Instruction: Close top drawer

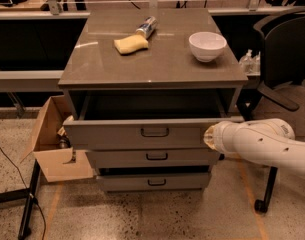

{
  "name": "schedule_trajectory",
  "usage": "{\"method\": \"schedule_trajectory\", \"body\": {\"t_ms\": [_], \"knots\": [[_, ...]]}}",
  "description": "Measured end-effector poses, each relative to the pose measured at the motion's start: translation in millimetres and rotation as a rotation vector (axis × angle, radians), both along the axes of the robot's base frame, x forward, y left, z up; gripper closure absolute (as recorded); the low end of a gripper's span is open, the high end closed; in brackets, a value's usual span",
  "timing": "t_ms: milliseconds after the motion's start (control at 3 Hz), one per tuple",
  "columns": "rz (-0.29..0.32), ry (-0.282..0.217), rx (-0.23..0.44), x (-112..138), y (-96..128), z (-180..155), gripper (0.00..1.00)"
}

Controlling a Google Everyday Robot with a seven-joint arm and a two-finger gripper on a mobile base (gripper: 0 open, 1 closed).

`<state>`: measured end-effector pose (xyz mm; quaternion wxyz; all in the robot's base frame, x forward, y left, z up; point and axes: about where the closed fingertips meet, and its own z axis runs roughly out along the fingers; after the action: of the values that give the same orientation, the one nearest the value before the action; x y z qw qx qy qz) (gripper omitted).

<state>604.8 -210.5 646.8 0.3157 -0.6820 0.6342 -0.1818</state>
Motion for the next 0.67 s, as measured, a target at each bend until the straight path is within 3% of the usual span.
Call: {"method": "schedule_trajectory", "body": {"t_ms": [667], "knots": [[0.047, -0.028, -0.101, 40, -7, -6, 1.0]]}}
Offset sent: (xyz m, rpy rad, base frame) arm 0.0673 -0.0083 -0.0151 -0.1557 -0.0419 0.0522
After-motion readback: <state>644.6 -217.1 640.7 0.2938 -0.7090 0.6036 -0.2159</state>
